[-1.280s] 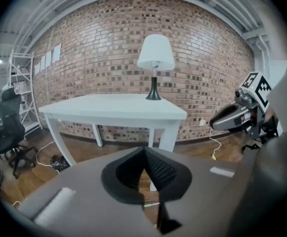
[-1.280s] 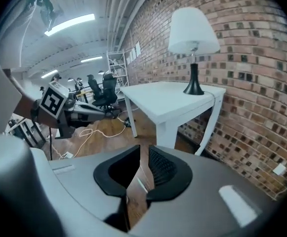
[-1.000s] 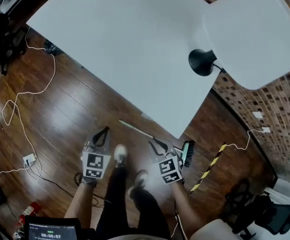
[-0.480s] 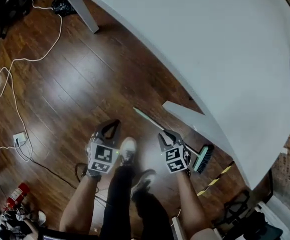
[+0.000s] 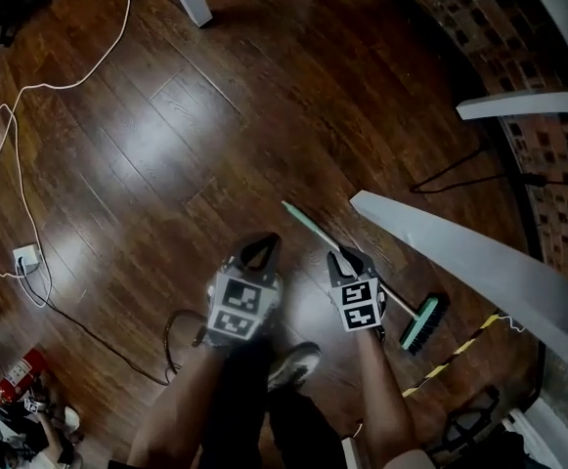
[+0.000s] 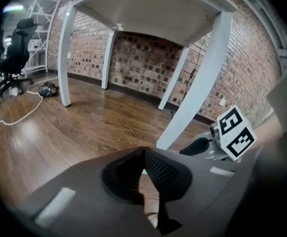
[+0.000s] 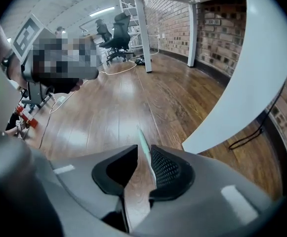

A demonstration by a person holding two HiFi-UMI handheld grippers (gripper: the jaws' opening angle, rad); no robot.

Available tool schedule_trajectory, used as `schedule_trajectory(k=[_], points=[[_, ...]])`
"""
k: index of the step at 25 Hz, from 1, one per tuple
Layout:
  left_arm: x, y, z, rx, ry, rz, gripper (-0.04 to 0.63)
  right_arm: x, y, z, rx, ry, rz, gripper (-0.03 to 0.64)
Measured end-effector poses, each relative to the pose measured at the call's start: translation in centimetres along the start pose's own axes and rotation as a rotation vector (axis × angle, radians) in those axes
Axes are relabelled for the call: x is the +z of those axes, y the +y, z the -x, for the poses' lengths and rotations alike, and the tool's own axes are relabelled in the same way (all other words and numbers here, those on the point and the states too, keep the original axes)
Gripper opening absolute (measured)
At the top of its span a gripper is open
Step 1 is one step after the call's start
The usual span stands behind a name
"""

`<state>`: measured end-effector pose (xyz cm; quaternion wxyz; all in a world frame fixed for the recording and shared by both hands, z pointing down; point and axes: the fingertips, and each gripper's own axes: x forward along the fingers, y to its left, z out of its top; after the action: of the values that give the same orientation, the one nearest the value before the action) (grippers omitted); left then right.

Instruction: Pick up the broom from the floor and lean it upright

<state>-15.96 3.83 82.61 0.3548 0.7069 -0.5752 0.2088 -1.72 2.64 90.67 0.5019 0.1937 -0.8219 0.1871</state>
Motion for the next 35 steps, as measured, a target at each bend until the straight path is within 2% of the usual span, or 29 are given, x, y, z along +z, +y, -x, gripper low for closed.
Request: schedule_trajectory(k=[3,9,16,19,25,29,35], points=[[-3.5,0.4,-1.3,-0.016,0.034,0.03,0.0,-2.3,0.1,-3.2,0.003,0.059,0.033,0.107],[-9.6,-0.4,-3.3,-0.012,0.094,0.03,0.0,-6.4,-0.6,-8.0,-0.002,0.153,0.077,0.11],[-11.9,-0.7,-4.6,-0.025,0.12,-0.023,0.0,-8.3,-1.8,-12.4,-0.045,0.223,0.148,0.115],[-12.2,-0.5,-4.1,-0.017,0.114,-0.051,0.0,-8.5,-1.8,-13.2,-0.041,0.245,0.151,0.118],[-11.3,-0.4,-3.6,-0.007,0.103,-0.106,0.0,-9.7,-1.9,-13.9,0.009,0.334,0.24,0.106],[-9.8,-0.7,-2.9,0.003,0.083,-0.187,0.0,-9.7,-0.8,-13.2,0.016,0.314,0.321,0.091],[-6.8,-1.5,-1.2,0.014,0.058,-0.234,0.0,-7.3,-1.0,-9.0,-0.003,0.224,0.341,0.087]])
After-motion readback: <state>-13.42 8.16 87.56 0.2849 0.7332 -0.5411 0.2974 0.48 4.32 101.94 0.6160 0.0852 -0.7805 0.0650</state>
